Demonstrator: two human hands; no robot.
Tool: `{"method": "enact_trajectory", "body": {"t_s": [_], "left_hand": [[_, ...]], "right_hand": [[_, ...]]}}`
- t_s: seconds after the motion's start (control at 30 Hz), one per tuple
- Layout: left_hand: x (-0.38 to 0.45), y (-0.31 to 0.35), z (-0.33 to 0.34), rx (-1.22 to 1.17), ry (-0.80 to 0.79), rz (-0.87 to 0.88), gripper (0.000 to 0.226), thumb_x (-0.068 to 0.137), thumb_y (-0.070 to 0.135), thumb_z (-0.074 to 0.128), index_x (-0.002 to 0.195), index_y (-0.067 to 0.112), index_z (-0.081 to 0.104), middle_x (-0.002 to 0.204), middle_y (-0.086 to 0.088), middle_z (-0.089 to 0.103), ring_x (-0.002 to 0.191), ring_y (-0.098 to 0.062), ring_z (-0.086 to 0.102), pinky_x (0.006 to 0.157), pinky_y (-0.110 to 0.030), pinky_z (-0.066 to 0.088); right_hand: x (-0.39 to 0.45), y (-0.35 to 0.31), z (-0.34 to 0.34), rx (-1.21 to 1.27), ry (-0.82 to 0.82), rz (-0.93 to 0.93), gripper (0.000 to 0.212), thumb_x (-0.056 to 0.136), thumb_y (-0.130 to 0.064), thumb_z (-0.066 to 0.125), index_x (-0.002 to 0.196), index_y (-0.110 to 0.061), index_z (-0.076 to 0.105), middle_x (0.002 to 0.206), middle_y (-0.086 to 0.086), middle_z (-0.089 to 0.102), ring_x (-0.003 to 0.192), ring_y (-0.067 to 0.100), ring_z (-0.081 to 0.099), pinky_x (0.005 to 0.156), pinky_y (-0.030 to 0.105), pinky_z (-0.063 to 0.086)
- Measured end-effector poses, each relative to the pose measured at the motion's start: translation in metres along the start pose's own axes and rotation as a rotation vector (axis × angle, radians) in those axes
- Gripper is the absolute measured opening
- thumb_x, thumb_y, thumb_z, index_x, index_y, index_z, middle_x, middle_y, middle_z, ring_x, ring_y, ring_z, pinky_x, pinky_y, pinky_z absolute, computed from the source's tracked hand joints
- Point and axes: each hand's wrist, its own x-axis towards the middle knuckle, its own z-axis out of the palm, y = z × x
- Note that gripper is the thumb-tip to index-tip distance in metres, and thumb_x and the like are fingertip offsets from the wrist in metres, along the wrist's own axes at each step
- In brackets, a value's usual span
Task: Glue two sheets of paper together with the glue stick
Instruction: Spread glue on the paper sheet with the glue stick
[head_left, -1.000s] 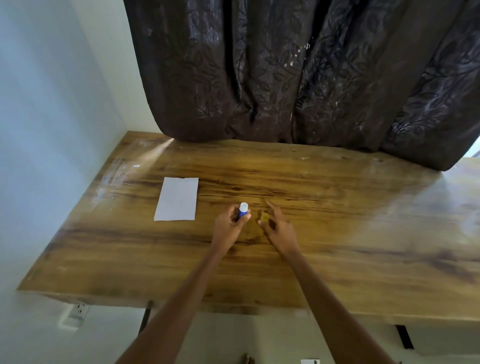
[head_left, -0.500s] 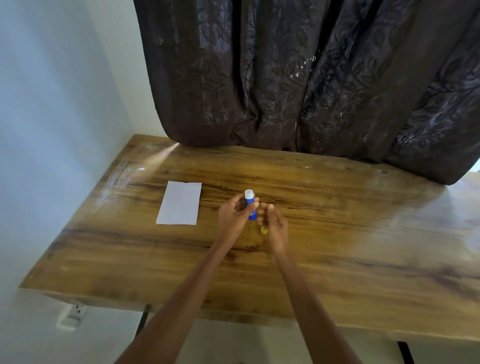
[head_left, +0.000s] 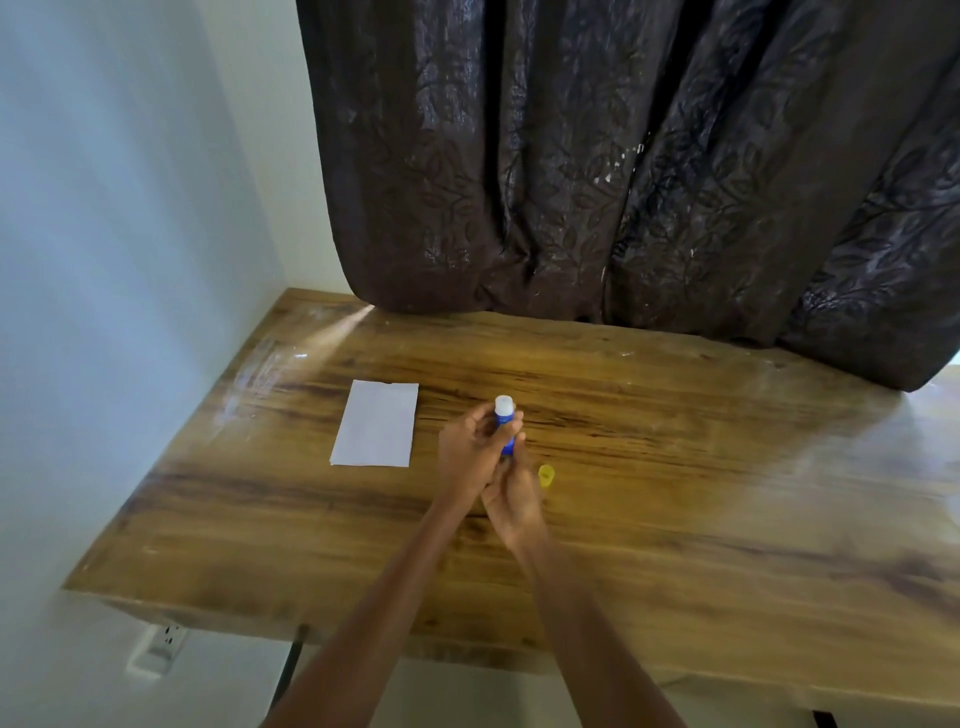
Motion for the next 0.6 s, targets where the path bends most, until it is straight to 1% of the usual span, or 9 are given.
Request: {"method": "enact_trajectory", "body": {"t_s": [0.1,0.17,0.2,0.27,0.37,0.4,0.43,0.5,0.6], "left_hand": [[-0.006,-0.001,0.001,-0.006,-0.066,0.033,0.032,0.079,0.024,0.072,0.109,0.015,0.067,0.086,0.021,0.069,0.083,0.01,0.066,0.07,-0.007,0.051],[-0.006,-0.002,-0.002,-0.053,-0.067,0.035,0.028,0.08,0.02,0.071,0.108,0.017,0.068,0.081,0.026,0.069,0.085,0.011,0.065,0.069,-0.005,0.05],[-0.005,-0.001,-0.005,-0.077,-0.065,0.034,0.025,0.08,0.019,0.071,0.105,0.02,0.068,0.08,0.027,0.069,0.086,0.01,0.065,0.069,-0.005,0.049],[-0.002,0.002,-0.01,-0.108,-0.074,0.035,0.021,0.081,0.019,0.07,0.1,0.028,0.067,0.083,0.024,0.071,0.089,0.007,0.066,0.071,-0.006,0.049],[-0.001,0.006,-0.013,-0.199,-0.105,0.004,0.02,0.08,0.018,0.07,0.097,0.03,0.066,0.088,0.016,0.074,0.092,-0.002,0.069,0.073,-0.011,0.052],[-0.001,0.007,-0.013,-0.221,-0.12,-0.004,0.021,0.08,0.017,0.07,0.097,0.029,0.066,0.088,0.016,0.074,0.092,-0.003,0.069,0.072,-0.011,0.053],[-0.001,0.007,-0.012,-0.228,-0.133,-0.004,0.021,0.08,0.016,0.07,0.097,0.029,0.066,0.088,0.017,0.074,0.092,-0.004,0.069,0.071,-0.011,0.052],[-0.003,0.009,-0.011,-0.223,-0.142,0.007,0.023,0.081,0.014,0.07,0.096,0.03,0.066,0.086,0.018,0.074,0.092,-0.003,0.069,0.072,-0.011,0.052],[-0.002,0.007,-0.013,-0.215,-0.128,0.009,0.023,0.081,0.012,0.069,0.097,0.028,0.065,0.092,0.011,0.074,0.093,-0.003,0.068,0.077,-0.014,0.054]], "right_hand": [[-0.002,0.001,-0.001,0.069,-0.014,0.071,0.052,0.101,-0.04,0.029,0.132,-0.005,0.051,0.108,0.011,0.065,0.1,0.02,0.061,0.086,0.032,0.047],[-0.006,0.002,-0.005,0.108,-0.098,0.073,0.05,0.101,-0.041,0.029,0.13,-0.009,0.054,0.111,0.01,0.066,0.103,0.019,0.062,0.087,0.034,0.047],[-0.009,0.003,-0.008,0.114,-0.132,0.062,0.047,0.101,-0.039,0.029,0.126,-0.01,0.056,0.109,0.009,0.068,0.101,0.018,0.064,0.085,0.033,0.05],[-0.013,0.006,-0.012,0.095,-0.145,0.037,0.039,0.102,-0.031,0.031,0.122,-0.008,0.056,0.101,0.009,0.067,0.092,0.017,0.064,0.077,0.03,0.054],[-0.013,0.006,-0.011,0.079,-0.119,0.033,0.035,0.101,-0.031,0.034,0.113,-0.008,0.056,0.089,0.009,0.055,0.08,0.017,0.054,0.073,0.031,0.045],[-0.012,0.005,-0.01,0.101,-0.116,0.053,0.036,0.1,-0.034,0.033,0.107,-0.01,0.059,0.087,0.008,0.056,0.077,0.016,0.055,0.071,0.03,0.044],[-0.01,0.003,-0.008,0.132,-0.12,0.078,0.04,0.1,-0.036,0.031,0.104,-0.012,0.062,0.086,0.007,0.061,0.075,0.015,0.059,0.07,0.029,0.047],[-0.006,0.001,-0.006,0.16,-0.116,0.112,0.047,0.1,-0.04,0.026,0.107,-0.013,0.064,0.086,0.005,0.072,0.076,0.014,0.068,0.066,0.026,0.054],[-0.005,0.003,-0.006,0.12,-0.144,0.114,0.049,0.1,-0.043,0.025,0.107,-0.015,0.065,0.085,0.003,0.073,0.075,0.012,0.069,0.067,0.025,0.055]]}}
